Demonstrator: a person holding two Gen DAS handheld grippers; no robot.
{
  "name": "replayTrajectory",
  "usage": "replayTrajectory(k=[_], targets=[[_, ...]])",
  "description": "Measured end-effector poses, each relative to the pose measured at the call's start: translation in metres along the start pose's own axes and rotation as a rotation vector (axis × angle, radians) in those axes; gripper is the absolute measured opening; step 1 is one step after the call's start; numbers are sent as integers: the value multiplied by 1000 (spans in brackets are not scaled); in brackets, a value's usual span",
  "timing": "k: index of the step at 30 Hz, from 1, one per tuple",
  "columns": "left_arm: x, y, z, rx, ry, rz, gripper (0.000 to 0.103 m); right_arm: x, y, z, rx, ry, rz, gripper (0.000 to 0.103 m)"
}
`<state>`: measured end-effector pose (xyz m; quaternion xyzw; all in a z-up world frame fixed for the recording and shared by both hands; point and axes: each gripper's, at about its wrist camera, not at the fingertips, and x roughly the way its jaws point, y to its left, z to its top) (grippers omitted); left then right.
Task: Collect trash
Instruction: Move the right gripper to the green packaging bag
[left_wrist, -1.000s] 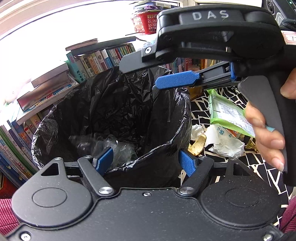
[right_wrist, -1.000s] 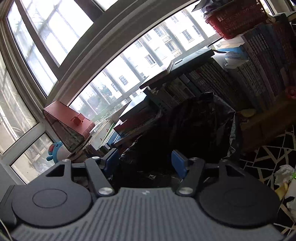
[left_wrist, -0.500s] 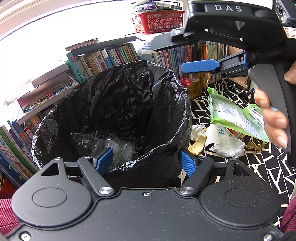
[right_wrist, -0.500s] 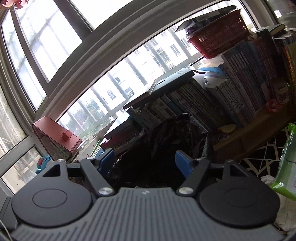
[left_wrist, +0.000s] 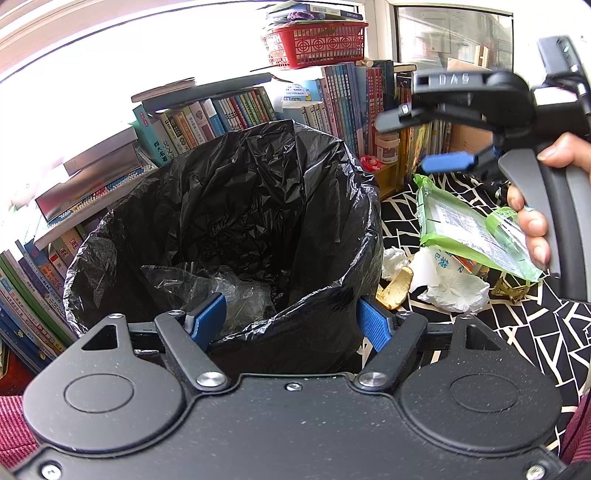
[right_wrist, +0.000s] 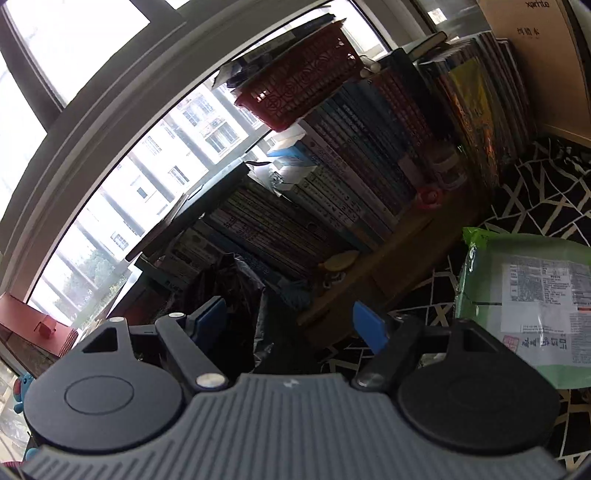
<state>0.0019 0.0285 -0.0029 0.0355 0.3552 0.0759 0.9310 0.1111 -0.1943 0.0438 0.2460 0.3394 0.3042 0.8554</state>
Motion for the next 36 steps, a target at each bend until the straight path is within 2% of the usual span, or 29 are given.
replayTrajectory(k=[2, 7, 10, 16, 20, 30, 36], targets=[[0, -1, 0, -1, 0, 0, 75, 5, -11, -1, 30, 10, -55, 84], [0, -1, -1, -2, -2, -1, 75, 15, -34, -7, 22, 16, -255, 84], [0, -1, -2, 1, -5, 0, 75, 22, -53, -8, 66, 41, -351, 90], [0, -1, -2, 3, -6, 0, 75, 28, -91, -11, 203, 93, -403, 91], [0, -1, -2, 1, -5, -1, 76, 31, -102, -13, 212, 99, -489, 91], [1, -1, -1, 6, -5, 1, 76, 35, -127, -19, 254, 119, -625, 94], [1, -1, -1, 7, -5, 1, 77, 36, -134, -25, 275, 135, -648, 96]])
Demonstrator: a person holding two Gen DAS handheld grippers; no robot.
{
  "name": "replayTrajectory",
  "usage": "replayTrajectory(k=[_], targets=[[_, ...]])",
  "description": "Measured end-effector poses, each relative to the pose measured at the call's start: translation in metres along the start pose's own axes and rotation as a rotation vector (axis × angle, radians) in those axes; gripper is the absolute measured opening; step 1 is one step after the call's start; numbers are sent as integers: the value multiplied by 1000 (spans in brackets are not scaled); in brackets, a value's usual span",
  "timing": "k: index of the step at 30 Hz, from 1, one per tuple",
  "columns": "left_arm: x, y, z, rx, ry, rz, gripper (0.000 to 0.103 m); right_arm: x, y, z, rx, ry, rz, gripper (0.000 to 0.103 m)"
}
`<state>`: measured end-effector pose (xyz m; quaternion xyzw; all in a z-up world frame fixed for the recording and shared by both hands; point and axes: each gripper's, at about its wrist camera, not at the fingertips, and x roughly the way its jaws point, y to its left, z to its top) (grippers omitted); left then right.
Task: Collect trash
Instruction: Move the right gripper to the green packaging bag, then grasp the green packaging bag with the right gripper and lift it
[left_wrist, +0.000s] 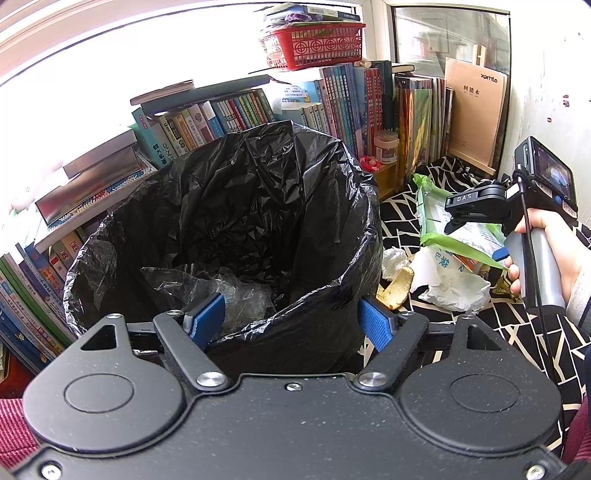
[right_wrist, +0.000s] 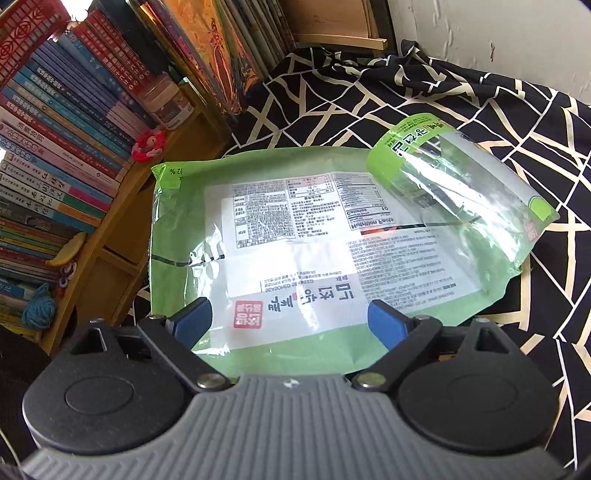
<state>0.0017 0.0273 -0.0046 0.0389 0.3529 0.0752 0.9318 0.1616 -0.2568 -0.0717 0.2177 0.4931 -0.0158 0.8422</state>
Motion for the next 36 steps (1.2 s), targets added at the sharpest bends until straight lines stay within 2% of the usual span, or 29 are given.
replayTrajectory(k=[7, 12, 16, 18, 20, 23, 26, 28, 29, 30, 33, 36], targets=[[0, 0, 0, 1, -1, -1, 77, -21, 6, -4, 67, 22, 64, 98], [1, 1, 0, 3, -1, 1, 77, -26, -1, -12, 220, 100, 138, 99], [2, 1, 1, 7, 0, 3, 77, -10, -12, -24, 341, 193, 179, 99], [2, 2, 1, 8, 0, 3, 77, -1, -23, -29, 430, 212, 218, 99], [2, 1, 1, 8, -1, 3, 77, 6, -36, -31, 531, 189, 245, 99], [1, 1, 1, 9, -1, 3, 77, 2, -49, -26, 564, 90, 196, 95], [1, 1, 1, 8, -1, 3, 77, -4, -55, -19, 540, -15, 134, 79], [1, 1, 1, 9, -1, 4, 77, -4, -59, -16, 542, -29, 123, 48], [1, 1, 1, 9, -1, 4, 77, -4, -62, -15, 545, -23, 117, 40], [2, 1, 1, 9, -1, 4, 77, -3, -61, -15, 540, -15, 116, 26], [2, 1, 1, 9, -2, 3, 77, -5, -48, -17, 456, 15, 118, 18], [2, 1, 0, 10, -3, 1, 77, -13, -17, -27, 264, 46, 95, 15]])
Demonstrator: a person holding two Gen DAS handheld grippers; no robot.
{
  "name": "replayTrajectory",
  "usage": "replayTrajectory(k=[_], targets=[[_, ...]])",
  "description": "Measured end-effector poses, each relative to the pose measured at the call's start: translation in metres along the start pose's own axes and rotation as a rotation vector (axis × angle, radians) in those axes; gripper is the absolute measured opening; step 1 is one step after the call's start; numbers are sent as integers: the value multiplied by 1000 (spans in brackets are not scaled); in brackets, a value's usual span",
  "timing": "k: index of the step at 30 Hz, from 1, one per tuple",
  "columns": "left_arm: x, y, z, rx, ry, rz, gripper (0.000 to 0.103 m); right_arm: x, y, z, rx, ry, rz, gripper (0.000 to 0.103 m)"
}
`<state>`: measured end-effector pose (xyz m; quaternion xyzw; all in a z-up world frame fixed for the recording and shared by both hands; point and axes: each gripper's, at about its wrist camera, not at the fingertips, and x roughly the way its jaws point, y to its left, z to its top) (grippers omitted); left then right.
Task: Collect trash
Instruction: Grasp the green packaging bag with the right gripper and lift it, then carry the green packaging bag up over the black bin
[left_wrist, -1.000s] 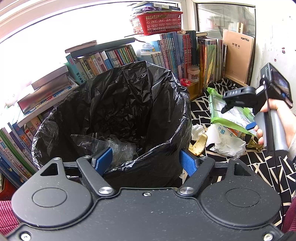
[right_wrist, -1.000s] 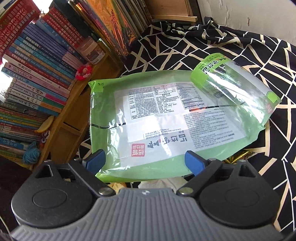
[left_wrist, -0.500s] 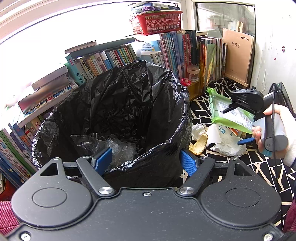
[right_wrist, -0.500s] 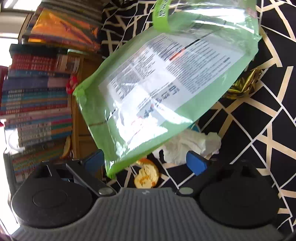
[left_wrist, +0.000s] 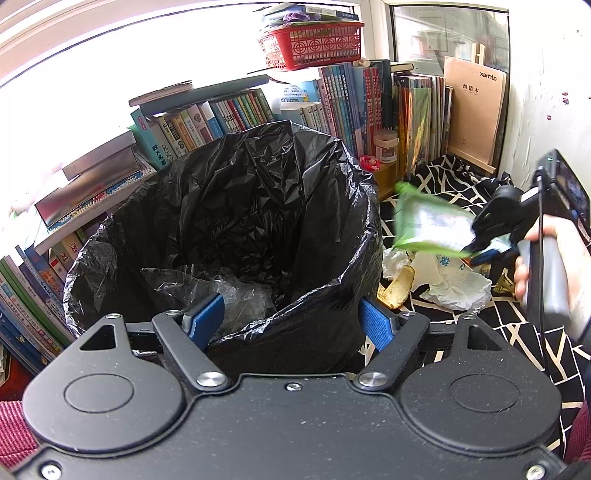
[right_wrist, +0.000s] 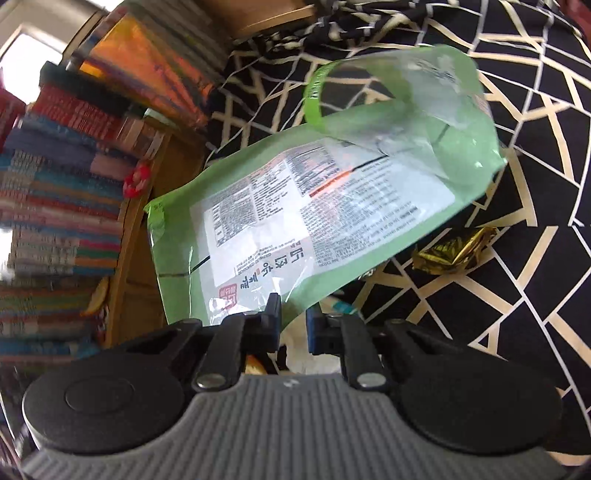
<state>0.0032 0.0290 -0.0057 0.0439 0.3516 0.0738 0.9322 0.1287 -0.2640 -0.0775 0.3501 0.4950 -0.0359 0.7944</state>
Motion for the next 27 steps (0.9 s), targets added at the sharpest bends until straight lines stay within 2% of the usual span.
replayTrajectory(k=[5, 8, 9, 12, 14, 16, 20, 21, 24, 27], targets=[[2, 1, 0, -6, 9, -2, 77, -5, 43, -47, -304, 180, 15, 14], [5, 2, 0, -15, 24, -9, 77, -13, 59, -75, -471, 292, 39, 24], [6, 3, 0, -21, 32, -11, 77, -16, 61, -82, -506, 313, 44, 43], [8, 3, -1, -24, 34, -10, 77, -30, 62, -91, -588, 355, 75, 71], [9, 3, -1, -25, 33, -8, 77, -43, 61, -90, -625, 338, 79, 75], [9, 3, -2, -27, 34, -8, 77, -57, 58, -85, -639, 285, 81, 80], [8, 4, -1, -32, 31, -8, 76, -78, 50, -53, -552, 74, 64, 90], [7, 4, -1, -34, 29, -9, 75, -78, 47, -43, -517, 35, 50, 94], [5, 4, -1, -39, 25, -12, 71, -69, 42, -13, -430, -52, -6, 94], [2, 4, -1, -36, 15, -10, 68, -44, 34, 13, -356, -131, -68, 99]])
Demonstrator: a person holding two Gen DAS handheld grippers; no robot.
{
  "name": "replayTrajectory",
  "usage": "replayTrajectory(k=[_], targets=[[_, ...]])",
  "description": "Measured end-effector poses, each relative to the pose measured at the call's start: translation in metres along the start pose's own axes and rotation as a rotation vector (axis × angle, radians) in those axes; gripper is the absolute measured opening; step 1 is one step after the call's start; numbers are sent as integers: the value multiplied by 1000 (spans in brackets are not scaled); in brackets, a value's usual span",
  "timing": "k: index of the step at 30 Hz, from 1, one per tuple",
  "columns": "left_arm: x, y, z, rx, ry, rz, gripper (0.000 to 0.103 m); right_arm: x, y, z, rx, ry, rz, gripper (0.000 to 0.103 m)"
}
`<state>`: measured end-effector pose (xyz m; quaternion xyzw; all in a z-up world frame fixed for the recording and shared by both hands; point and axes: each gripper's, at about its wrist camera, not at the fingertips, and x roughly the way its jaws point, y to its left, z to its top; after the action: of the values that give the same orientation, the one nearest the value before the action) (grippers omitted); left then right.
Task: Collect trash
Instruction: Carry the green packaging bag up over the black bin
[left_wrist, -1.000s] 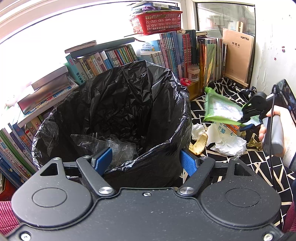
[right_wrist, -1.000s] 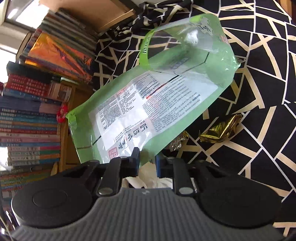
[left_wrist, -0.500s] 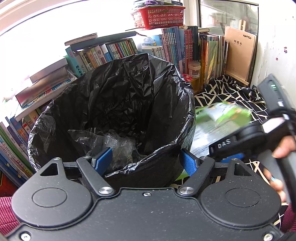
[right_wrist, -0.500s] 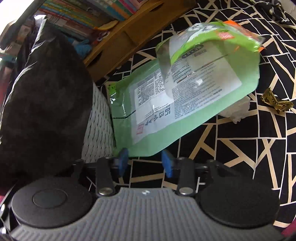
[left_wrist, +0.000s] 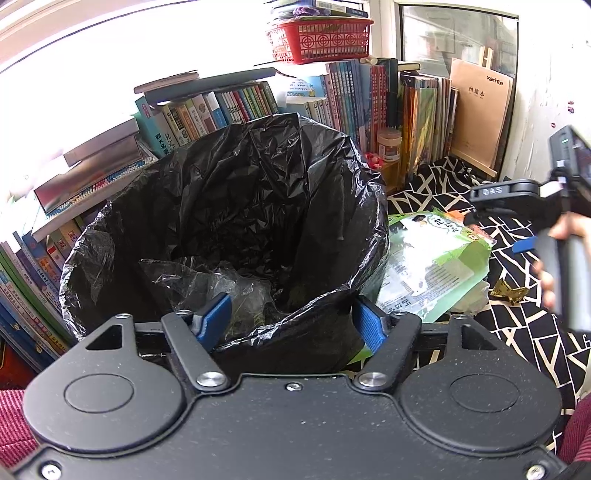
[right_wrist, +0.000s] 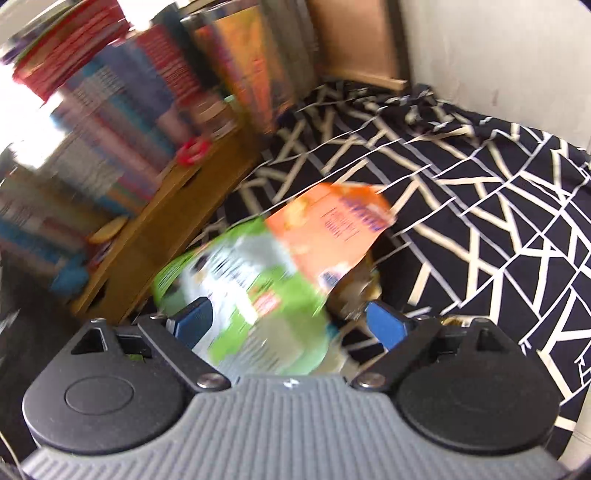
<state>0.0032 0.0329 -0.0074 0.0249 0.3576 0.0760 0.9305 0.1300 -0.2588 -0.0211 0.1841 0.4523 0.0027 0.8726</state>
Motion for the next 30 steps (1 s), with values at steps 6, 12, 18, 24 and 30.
replayTrajectory(k=[6, 12, 18, 24, 30], targets=[[-5, -1, 0, 8, -18, 13, 65, 47, -8, 3, 25, -12, -10, 102], [-6, -4, -1, 16, -26, 22, 66, 61, -1, -11, 15, 86, 16, 45], [-6, -4, -2, 19, -30, 22, 66, 32, 15, -9, -27, -13, 38, 27], [-6, -4, -3, 16, -30, 20, 66, -15, 31, 0, -60, -141, 95, 16], [-6, -4, -3, 17, -31, 21, 66, -89, 48, 25, -75, -327, 190, 14]])
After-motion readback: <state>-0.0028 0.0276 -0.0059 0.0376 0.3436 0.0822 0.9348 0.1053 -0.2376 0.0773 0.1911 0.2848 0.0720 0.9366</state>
